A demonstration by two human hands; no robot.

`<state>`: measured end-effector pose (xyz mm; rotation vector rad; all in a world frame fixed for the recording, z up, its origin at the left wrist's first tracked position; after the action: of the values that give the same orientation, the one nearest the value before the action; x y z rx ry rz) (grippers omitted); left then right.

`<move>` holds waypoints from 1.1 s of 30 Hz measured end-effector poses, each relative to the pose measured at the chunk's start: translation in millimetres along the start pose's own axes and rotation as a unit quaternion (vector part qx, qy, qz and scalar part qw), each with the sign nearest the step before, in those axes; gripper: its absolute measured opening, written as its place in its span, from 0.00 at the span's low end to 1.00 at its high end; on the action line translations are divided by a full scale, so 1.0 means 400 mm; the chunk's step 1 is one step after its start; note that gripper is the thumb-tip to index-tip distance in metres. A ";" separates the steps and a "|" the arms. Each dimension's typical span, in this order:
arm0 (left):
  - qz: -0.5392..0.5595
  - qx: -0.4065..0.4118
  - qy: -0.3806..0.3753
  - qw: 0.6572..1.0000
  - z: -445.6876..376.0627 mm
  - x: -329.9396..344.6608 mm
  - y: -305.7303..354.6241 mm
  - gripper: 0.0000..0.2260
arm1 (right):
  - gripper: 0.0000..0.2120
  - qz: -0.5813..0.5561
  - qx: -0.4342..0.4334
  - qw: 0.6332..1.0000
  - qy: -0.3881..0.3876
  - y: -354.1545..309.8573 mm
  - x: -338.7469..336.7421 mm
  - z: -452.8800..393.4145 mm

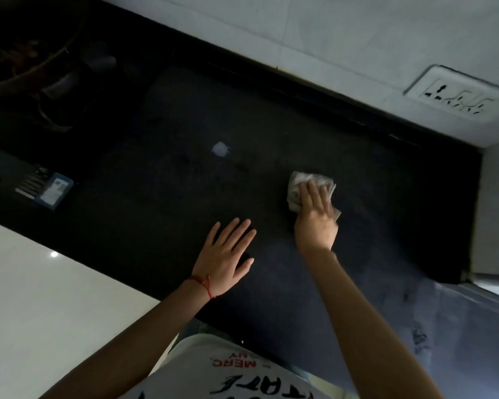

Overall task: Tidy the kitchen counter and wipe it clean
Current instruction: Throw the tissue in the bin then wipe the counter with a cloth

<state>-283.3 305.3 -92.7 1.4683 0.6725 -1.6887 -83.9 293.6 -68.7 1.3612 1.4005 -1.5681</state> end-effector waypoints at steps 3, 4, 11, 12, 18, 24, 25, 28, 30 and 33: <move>-0.006 -0.002 0.005 1.000 -0.004 0.004 0.000 0.25 | 0.24 0.015 -0.074 0.997 -0.005 -0.047 0.024 0.124; -0.004 -0.002 0.005 1.000 -0.003 0.004 -0.001 0.25 | 0.24 0.004 -0.077 0.997 -0.018 -0.046 0.021 0.123; 0.016 -0.093 0.038 0.995 -0.005 -0.027 -0.094 0.25 | 0.28 0.003 0.008 0.996 -0.083 -0.001 0.013 -0.153; 0.012 -0.114 0.040 0.993 -0.008 -0.033 -0.121 0.25 | 0.27 0.017 -0.023 0.997 -0.067 -0.019 0.015 -0.135; -0.003 -0.162 0.013 0.987 -0.014 -0.033 -0.203 0.25 | 0.27 -0.007 -0.158 0.984 -0.076 -0.054 0.030 0.045; 0.017 -0.160 0.026 0.987 -0.011 -0.035 -0.202 0.25 | 0.26 -0.050 -0.037 0.994 -0.092 -0.036 -0.001 -0.215; 0.018 -0.159 0.026 0.987 -0.011 -0.035 -0.203 0.24 | 0.26 -0.047 -0.048 0.994 -0.083 -0.053 0.003 -0.206; 0.017 -0.165 0.021 0.986 -0.012 -0.033 -0.204 0.24 | 0.26 -0.054 -0.177 0.980 -0.072 -0.123 0.055 -0.080; 0.018 -0.167 0.025 0.986 -0.013 -0.031 -0.205 0.24 | 0.26 -0.056 -0.237 0.966 -0.089 -0.156 0.076 -0.024; 0.024 -0.165 0.043 0.985 -0.013 -0.030 -0.204 0.23 | 0.26 -0.049 -0.258 0.959 -0.110 -0.193 0.081 -0.114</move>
<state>-347.7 357.4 -90.4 1.3134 0.9088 -1.4031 -150.9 361.3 -71.0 0.7923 1.6071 -1.2417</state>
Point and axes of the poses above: each hand's wrist, its own z-axis away from the middle knuckle, its own x-axis out of the palm, y = z × x, the point moved 2 cm from there along -z, towards the middle knuckle, and after that the axes turned 14 degrees about -x, right-handed, at the moved point
